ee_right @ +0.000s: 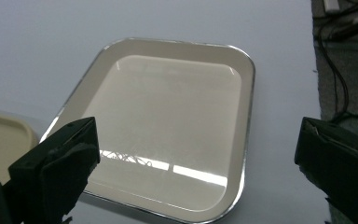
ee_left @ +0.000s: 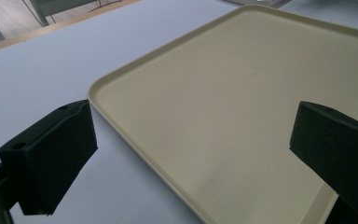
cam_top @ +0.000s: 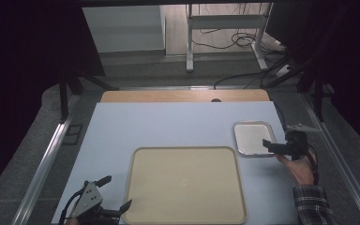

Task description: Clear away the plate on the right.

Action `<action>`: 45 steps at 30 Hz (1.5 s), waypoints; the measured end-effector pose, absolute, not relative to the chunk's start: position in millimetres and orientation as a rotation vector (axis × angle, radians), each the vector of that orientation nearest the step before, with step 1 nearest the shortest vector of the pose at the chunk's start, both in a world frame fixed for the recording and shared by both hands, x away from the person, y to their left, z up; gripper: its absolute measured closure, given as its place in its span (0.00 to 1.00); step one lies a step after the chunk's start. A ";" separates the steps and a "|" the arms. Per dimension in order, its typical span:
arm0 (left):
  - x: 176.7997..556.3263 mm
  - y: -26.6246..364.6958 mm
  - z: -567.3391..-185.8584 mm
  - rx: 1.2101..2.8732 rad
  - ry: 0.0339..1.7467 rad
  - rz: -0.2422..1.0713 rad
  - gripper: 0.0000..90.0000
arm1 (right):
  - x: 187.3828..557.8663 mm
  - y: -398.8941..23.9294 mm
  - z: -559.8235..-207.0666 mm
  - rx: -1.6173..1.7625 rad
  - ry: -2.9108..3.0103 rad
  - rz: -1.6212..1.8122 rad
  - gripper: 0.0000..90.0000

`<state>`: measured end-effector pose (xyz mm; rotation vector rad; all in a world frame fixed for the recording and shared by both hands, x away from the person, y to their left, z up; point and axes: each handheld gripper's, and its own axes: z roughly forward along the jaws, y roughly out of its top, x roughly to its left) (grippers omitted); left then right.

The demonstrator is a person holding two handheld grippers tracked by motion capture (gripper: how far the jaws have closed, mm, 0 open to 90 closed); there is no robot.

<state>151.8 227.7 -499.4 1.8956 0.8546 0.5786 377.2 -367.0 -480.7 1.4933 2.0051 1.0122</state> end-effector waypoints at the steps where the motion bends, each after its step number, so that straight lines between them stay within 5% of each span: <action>1: 151.9 227.7 -499.4 1.895 0.855 0.578 0.00 | 379.4 -368.4 -481.1 1.520 2.004 1.000 0.00; 24: 152.7 228.1 -499.4 1.889 0.859 0.574 0.00 | 414.5 -385.0 -495.0 1.726 2.017 0.901 0.74; 39: 152.7 227.7 -499.5 1.893 0.856 0.576 0.00 | 422.7 -393.7 -501.1 1.931 1.977 0.971 0.98; 45: 152.6 227.6 -499.4 1.893 0.854 0.576 0.00 | 418.5 -401.4 -496.3 1.952 1.940 1.042 0.98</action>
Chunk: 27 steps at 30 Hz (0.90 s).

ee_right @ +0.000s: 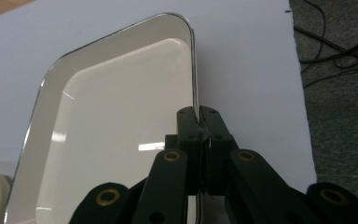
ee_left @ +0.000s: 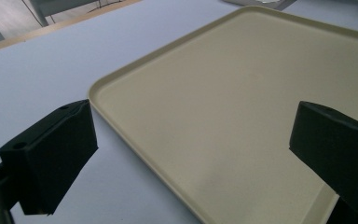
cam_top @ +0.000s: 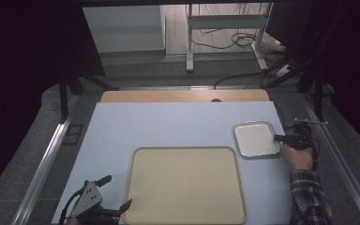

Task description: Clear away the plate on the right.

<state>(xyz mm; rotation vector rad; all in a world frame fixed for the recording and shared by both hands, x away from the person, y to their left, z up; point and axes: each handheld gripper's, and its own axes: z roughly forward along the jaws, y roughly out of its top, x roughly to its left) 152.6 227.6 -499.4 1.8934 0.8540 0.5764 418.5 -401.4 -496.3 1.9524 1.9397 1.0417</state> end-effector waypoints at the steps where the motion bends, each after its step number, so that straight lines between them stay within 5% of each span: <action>1: 152.7 227.4 -499.4 1.894 0.853 0.577 0.00 | 417.8 -402.5 -495.7 1.965 1.931 1.054 0.99; 27: 152.9 226.9 -499.2 1.895 0.848 0.578 0.00 | 392.7 -388.4 -479.0 1.888 1.963 1.185 0.98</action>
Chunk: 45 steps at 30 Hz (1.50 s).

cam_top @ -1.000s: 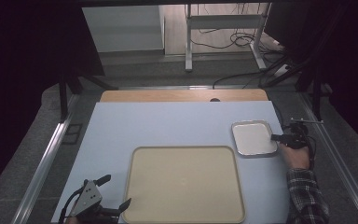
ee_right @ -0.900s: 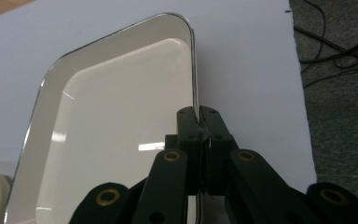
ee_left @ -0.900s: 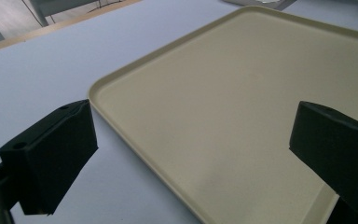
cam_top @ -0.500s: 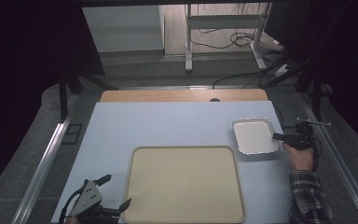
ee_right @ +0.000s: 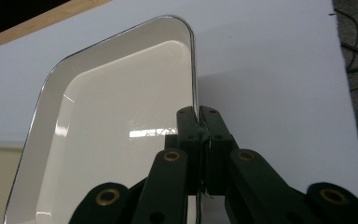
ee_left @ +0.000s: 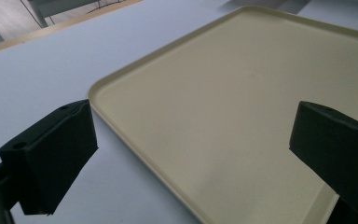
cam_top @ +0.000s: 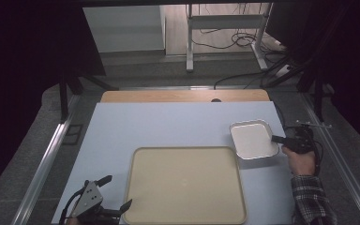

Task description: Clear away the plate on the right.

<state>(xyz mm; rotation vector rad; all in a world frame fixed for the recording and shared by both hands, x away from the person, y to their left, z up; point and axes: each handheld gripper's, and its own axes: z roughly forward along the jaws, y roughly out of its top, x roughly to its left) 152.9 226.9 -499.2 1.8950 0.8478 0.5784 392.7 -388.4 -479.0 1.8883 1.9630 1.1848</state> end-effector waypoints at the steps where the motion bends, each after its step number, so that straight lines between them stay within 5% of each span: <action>1: 152.9 226.9 -499.2 1.895 0.848 0.578 0.00 | 391.3 -387.2 -478.1 1.880 1.970 1.193 0.98; 45: 153.7 225.9 -499.2 1.901 0.843 0.580 0.00 | 338.5 -288.1 -474.2 1.678 2.284 1.316 0.98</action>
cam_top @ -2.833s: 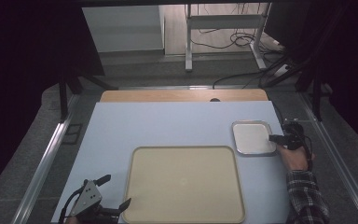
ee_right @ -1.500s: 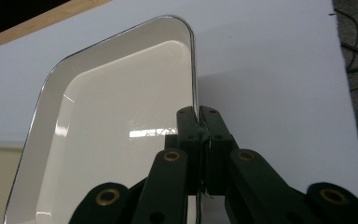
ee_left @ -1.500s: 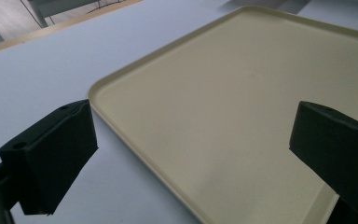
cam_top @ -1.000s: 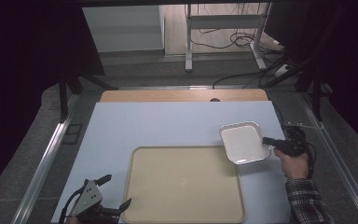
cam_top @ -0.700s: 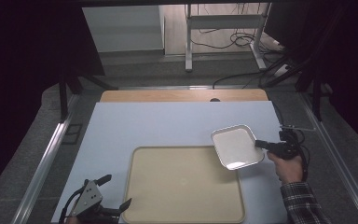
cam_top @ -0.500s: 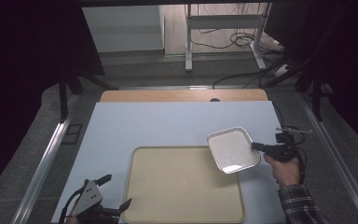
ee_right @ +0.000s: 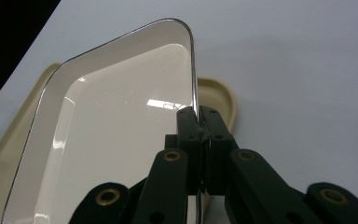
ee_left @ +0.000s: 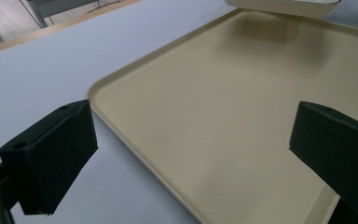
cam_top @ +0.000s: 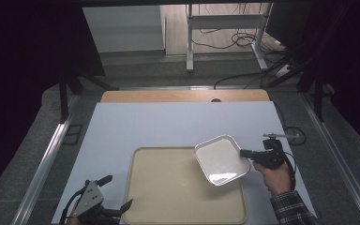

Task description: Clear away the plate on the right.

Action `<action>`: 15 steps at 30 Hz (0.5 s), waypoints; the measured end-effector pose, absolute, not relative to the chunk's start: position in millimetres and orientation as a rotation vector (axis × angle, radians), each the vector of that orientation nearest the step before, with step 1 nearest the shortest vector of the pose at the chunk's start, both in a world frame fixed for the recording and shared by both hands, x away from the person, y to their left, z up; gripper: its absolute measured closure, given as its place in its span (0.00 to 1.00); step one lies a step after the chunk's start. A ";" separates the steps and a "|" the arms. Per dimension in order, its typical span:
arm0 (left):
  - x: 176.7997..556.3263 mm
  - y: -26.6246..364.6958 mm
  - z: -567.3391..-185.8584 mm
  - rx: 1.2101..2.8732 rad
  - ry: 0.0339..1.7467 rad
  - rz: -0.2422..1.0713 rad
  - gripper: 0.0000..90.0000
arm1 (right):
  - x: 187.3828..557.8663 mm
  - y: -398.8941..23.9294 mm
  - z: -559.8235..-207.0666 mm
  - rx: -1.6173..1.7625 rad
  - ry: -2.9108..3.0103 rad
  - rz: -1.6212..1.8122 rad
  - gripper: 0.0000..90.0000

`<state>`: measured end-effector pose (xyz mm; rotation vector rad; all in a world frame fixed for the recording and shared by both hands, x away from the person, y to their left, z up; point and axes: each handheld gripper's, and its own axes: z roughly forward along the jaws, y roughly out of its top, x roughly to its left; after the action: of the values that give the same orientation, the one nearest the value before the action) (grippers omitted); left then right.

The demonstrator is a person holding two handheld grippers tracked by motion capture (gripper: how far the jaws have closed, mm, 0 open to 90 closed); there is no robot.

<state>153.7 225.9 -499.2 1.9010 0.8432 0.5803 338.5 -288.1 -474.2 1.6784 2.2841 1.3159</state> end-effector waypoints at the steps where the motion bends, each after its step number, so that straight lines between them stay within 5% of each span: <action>1: 153.7 225.9 -499.2 1.902 0.843 0.581 0.00 | 338.5 -288.1 -474.2 1.678 2.284 1.316 0.98; 15: 154.2 225.4 -499.2 1.904 0.842 0.581 0.00 | 330.9 -258.1 -480.4 1.635 2.367 1.321 0.98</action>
<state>154.2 225.4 -499.2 1.9041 0.8420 0.5810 330.9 -258.1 -480.4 1.6346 2.3672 1.3210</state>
